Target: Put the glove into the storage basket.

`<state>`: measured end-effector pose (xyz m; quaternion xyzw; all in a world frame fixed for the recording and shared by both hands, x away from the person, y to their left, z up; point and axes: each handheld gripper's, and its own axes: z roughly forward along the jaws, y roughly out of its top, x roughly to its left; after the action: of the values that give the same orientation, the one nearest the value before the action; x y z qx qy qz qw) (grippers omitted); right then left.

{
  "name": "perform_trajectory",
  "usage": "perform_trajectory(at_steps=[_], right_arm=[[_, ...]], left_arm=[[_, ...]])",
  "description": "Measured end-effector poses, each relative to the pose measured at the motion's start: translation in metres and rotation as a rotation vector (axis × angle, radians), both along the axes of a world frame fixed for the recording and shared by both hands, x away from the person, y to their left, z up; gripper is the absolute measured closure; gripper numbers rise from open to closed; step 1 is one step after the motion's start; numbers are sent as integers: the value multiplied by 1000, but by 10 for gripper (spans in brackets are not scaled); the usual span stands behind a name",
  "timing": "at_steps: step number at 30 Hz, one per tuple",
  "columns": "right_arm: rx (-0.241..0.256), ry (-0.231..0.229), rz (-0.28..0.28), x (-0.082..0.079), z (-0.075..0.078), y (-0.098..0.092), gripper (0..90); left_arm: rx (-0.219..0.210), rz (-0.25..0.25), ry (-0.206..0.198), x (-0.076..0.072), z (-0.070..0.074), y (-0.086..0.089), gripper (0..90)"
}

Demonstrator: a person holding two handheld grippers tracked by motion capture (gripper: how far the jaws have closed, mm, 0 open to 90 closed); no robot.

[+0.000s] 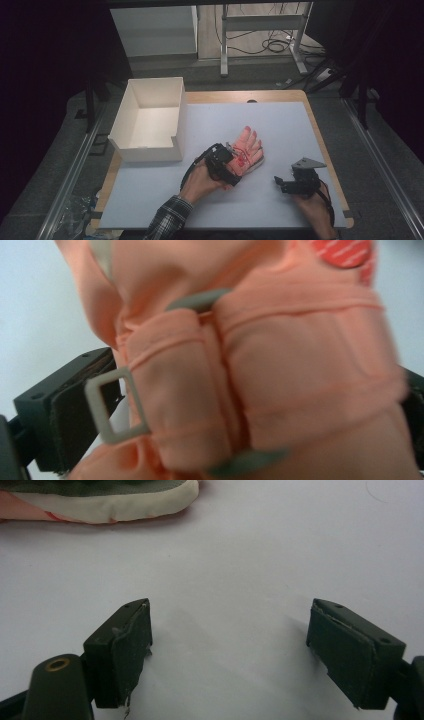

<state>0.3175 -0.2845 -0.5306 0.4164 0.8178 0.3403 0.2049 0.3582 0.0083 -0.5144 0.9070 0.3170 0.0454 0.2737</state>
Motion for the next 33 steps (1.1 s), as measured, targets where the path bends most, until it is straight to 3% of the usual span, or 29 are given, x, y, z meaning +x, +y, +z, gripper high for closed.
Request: perform_trajectory(at_steps=[7,13,15,19,22,28,33], right_arm=[[0,0,0,0,0,0,185],[-1,-1,0,0,0,0,186],[-2,-1,0,0,0,0,185],[-2,-1,0,0,0,0,186],[-1,-1,0,0,0,0,185],[0,-1,0,0,0,0,185],[0,-1,0,0,0,0,185]], left_arm=[[-6,10,31,0,-8,1,35],[32,35,1,-4,-4,-1,183],[24,39,8,-4,-3,0,265],[10,36,25,-3,1,2,343],[-30,34,43,0,2,8,422],[-65,25,36,-1,4,13,482],[-61,16,37,-1,7,14,502]])
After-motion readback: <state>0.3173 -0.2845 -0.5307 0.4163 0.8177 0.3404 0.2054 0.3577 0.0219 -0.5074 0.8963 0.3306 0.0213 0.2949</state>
